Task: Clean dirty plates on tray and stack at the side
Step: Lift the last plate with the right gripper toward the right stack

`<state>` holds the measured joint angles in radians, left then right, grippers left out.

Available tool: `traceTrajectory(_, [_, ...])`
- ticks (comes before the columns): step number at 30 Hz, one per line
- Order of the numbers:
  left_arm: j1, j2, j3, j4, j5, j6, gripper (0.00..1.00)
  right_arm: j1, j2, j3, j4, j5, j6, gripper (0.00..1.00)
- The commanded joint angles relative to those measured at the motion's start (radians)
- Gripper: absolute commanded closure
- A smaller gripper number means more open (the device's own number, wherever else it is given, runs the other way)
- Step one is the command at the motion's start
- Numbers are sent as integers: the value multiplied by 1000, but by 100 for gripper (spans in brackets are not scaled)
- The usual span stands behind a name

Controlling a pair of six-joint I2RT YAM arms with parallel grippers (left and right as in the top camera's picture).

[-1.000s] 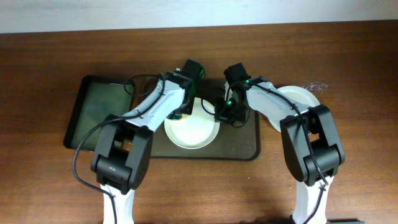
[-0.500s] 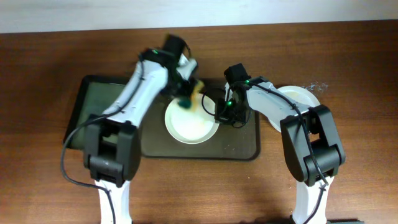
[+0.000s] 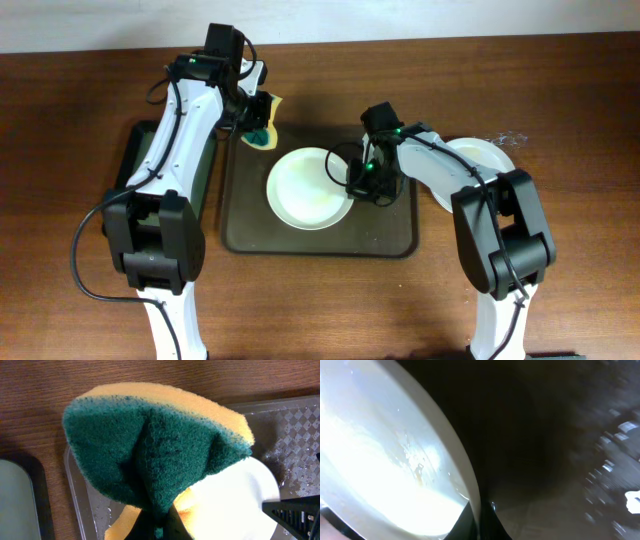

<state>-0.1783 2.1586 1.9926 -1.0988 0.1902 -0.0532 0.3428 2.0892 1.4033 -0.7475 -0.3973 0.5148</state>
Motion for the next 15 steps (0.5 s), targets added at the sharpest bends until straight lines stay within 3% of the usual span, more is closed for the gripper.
traceTrajectory(1, [0, -6, 7, 2, -9, -14, 100, -2, -92, -28, -53, 147, -14, 96])
traceTrajectory(7, [0, -6, 7, 1, -8, -14, 100, 39, -286, -28, -193, 477, -13, 96])
traceTrajectory(15, [0, -6, 7, 5, -8, -14, 100, 268, -410, -28, -263, 1034, 97, 96])
